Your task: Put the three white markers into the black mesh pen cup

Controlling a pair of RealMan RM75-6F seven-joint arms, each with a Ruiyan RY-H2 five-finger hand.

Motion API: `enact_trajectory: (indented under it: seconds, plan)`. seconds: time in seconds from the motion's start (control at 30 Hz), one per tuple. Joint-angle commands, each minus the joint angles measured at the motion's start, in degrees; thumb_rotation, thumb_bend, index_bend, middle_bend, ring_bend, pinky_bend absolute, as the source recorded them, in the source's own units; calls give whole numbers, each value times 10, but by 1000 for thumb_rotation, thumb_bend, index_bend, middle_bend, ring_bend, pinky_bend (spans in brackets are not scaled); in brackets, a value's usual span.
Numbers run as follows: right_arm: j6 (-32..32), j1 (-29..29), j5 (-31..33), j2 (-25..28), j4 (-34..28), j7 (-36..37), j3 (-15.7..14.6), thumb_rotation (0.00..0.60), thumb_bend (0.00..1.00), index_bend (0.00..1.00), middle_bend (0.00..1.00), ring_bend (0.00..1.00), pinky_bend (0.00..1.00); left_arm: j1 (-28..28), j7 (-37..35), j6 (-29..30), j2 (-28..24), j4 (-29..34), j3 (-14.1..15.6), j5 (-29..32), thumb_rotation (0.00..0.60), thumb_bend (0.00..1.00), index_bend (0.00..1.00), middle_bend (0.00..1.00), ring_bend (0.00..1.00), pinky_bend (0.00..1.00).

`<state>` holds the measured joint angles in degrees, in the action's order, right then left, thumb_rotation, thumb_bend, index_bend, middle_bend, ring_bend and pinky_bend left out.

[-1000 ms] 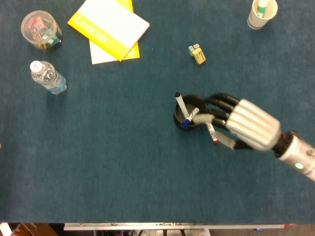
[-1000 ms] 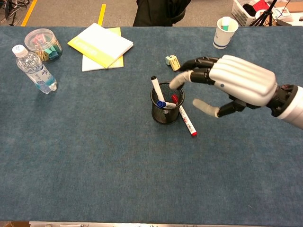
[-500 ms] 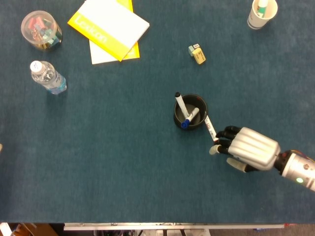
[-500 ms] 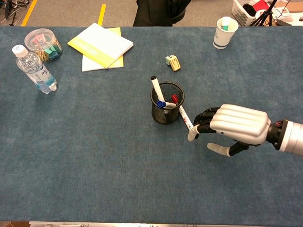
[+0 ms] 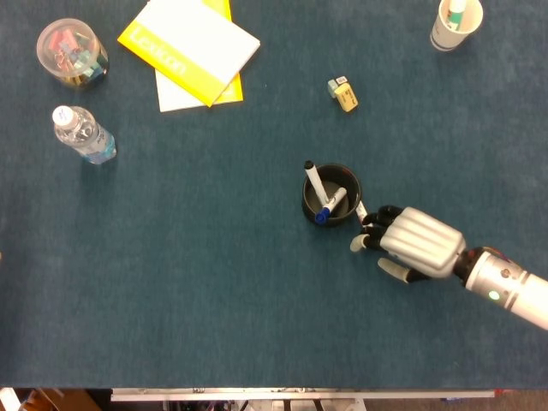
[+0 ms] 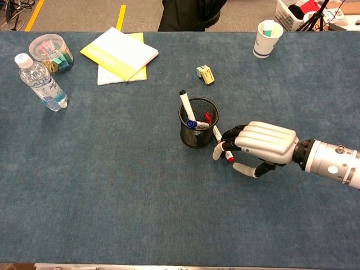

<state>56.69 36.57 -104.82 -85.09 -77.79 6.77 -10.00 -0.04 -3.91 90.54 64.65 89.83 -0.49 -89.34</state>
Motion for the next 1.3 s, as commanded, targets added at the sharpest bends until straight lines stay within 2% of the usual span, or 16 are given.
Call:
enact_trajectory:
  seconds: [0.03, 0.27, 0.47, 0.63, 0.8, 1.03, 1.3]
  plan:
    - [-4, 1, 7, -3, 6, -3, 1, 600, 464, 326, 391, 222, 254, 0, -1, -1, 0, -1, 0, 0, 600, 150, 195, 177, 174, 137]
    - [2, -9, 25, 2, 15, -9, -1, 600, 464, 326, 391, 222, 253, -2, -3, -2, 2, -3, 0, -1, 600, 149, 195, 177, 174, 137]
    - [36, -36, 50, 38, 14, -24, 4, 600, 465, 326, 391, 222, 253, -4, -5, -6, 4, -5, 1, -2, 600, 150, 195, 177, 174, 137]
    - [60, -63, 93, 74, 22, -33, 20, 600, 464, 326, 391, 222, 253, -4, -7, -6, 5, -7, 0, -2, 600, 150, 195, 177, 174, 137]
    - [82, -67, 85, 88, 6, -25, 27, 600, 464, 326, 391, 222, 254, -4, -4, -5, 6, -5, 2, -5, 600, 150, 195, 177, 174, 137]
    - [59, -51, 59, 59, 1, -32, 22, 600, 464, 326, 392, 222, 254, -3, -1, -3, 3, 1, 4, -7, 600, 150, 195, 177, 174, 137]
    - [41, -31, 79, 5, 43, -37, 58, 600, 463, 326, 392, 221, 253, 1, -4, 4, -1, 1, 4, -8, 600, 150, 195, 177, 174, 137]
